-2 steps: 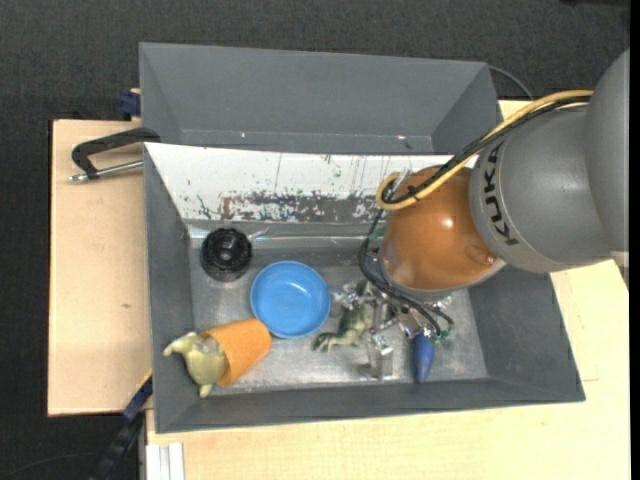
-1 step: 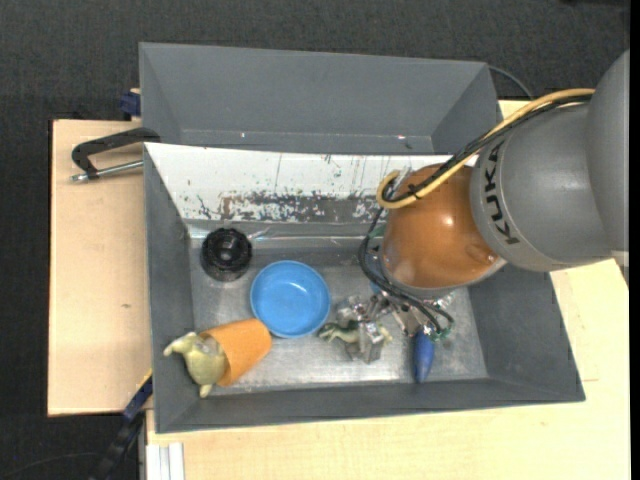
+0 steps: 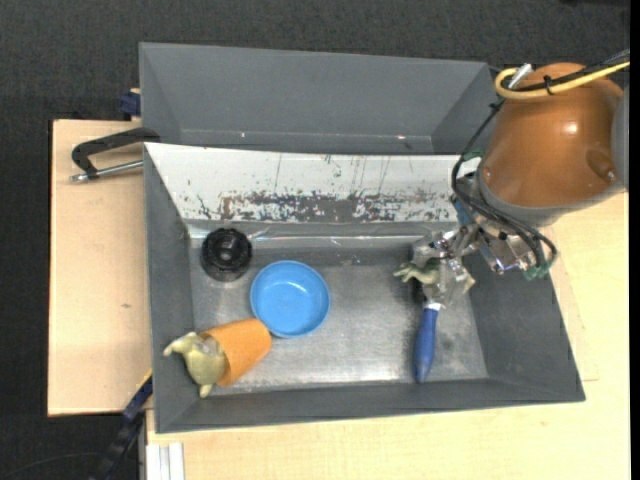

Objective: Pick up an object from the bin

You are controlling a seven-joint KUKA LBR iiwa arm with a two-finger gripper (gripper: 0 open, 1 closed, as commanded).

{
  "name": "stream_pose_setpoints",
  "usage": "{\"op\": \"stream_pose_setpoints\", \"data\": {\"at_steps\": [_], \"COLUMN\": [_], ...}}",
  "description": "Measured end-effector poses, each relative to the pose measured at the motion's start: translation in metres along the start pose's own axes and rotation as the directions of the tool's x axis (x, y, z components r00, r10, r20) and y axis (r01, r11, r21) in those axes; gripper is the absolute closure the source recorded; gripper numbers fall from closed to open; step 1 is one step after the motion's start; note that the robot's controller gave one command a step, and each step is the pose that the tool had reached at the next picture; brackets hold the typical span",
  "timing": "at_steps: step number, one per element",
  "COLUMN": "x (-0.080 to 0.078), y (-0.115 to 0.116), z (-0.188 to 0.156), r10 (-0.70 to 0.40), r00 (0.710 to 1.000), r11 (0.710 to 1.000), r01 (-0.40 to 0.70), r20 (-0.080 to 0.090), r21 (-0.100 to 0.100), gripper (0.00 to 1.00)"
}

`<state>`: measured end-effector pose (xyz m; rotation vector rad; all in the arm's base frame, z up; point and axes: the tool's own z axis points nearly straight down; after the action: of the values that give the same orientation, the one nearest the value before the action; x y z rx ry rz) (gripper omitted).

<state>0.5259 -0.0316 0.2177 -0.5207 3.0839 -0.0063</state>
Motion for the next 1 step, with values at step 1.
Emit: {"op": "stream_pose_setpoints", "data": {"at_steps": [1], "x": [0.0246], "y": [-0.0574], "z": [0.0863], "r10": [0.426], "r00": [0.904], "r11": [0.905], "r01": [-0.426], "r20": [-0.017], "r21": [0.0], "gripper": [1.0]}}
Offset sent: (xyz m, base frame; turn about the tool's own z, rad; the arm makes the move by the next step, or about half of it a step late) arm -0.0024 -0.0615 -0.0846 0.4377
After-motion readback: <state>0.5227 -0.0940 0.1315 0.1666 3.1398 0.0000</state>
